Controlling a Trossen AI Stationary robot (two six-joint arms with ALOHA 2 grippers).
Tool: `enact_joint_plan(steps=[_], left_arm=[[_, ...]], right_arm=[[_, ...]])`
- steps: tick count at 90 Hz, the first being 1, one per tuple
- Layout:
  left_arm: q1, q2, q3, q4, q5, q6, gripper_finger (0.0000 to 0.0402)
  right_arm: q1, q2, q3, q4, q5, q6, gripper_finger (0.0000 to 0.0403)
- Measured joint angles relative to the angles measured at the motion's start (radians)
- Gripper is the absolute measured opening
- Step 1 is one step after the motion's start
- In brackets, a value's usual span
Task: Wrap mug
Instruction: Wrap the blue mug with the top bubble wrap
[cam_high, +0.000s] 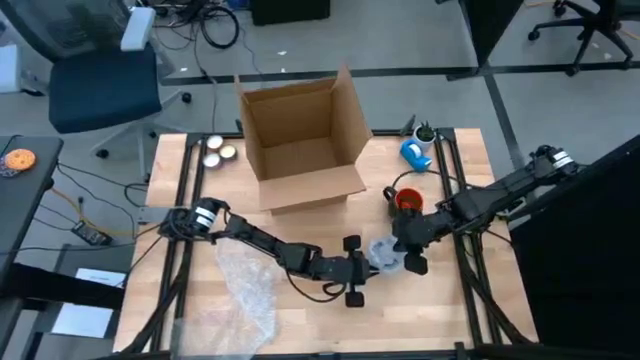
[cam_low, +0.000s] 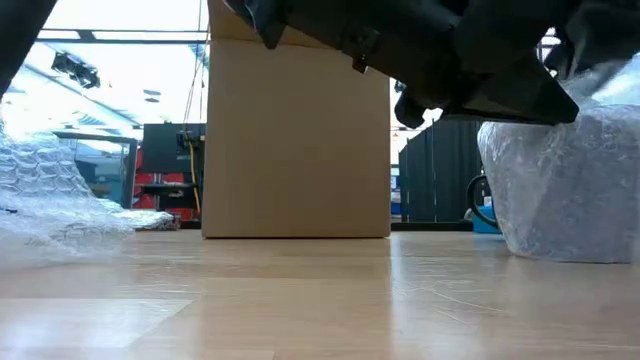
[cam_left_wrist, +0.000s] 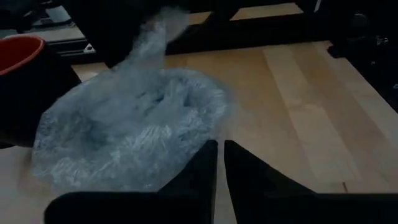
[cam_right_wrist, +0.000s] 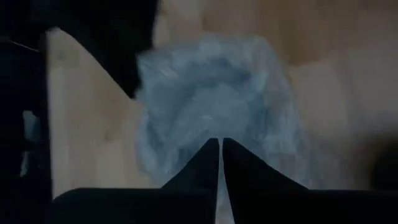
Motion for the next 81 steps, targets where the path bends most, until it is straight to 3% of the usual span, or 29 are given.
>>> enact_joint_plan(steps=[43,81], left_arm=[[0.001,-0.006,0.0,0.0,0.017,0.001,0.0015],[0.006,-0.085,0.0,-0.041,-0.01,0.028,0.0015]], right_arm=[[-0.005,0.389,-0.003,0.323,-0.092,-0.09,0.0001],[-0.045,0.306,-0.018,0.284,-0.048,-0.107,0.0]])
